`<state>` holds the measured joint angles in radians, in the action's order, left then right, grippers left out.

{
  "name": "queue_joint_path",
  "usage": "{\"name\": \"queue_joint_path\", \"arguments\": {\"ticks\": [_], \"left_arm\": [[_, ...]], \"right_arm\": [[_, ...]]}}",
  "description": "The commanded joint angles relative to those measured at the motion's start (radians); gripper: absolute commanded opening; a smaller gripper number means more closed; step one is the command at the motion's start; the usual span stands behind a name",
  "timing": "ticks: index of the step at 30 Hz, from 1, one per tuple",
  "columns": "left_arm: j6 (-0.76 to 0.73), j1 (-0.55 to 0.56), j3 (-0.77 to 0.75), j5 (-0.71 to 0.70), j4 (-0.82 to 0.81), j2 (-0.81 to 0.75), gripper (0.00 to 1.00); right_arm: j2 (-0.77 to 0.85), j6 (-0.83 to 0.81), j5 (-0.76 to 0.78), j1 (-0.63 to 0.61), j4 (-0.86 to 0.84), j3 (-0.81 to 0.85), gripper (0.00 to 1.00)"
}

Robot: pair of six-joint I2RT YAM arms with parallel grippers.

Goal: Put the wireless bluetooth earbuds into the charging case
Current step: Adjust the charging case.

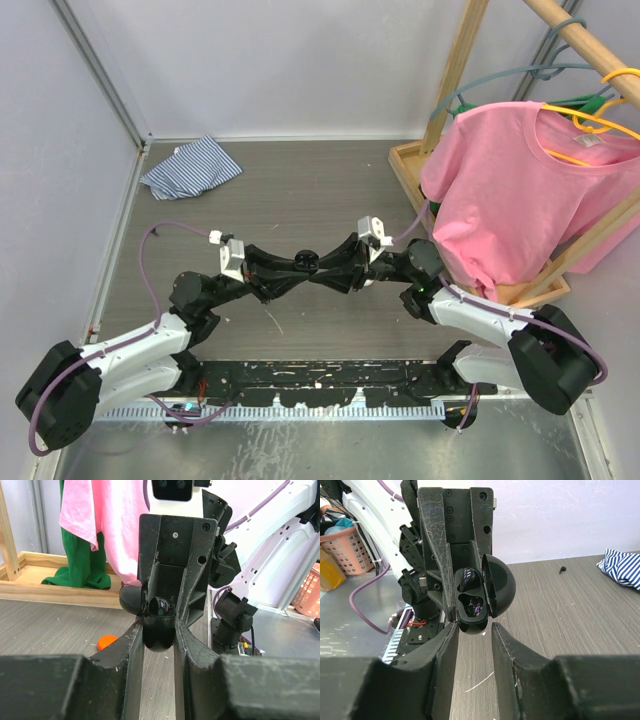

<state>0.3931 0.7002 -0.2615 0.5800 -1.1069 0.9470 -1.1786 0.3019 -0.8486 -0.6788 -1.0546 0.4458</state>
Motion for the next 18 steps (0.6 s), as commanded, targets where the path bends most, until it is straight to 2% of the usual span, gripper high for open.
{"name": "queue_joint_path", "arguments": {"ticks": [1,8,12,18], "left_arm": [[0.001,0.005,-0.037,0.013,-0.054,-0.009,0.01],[-0.051,0.004,-0.024,-0.025,-0.004,-0.056,0.01],[-0.063,0.005,-0.022,-0.023,0.005,-0.07,0.0],[-0.055,0.007,-0.027,-0.016,-0.008,-0.072,0.0]], "right_arm": [[0.033,-0.001,-0.006,-0.005,-0.091,0.009,0.41],[0.07,0.042,0.02,-0.005,-0.067,-0.011,0.49],[0.071,0.099,0.04,-0.005,-0.087,-0.013,0.49],[0.03,0.217,0.057,-0.004,-0.206,-0.021,0.46]]}}
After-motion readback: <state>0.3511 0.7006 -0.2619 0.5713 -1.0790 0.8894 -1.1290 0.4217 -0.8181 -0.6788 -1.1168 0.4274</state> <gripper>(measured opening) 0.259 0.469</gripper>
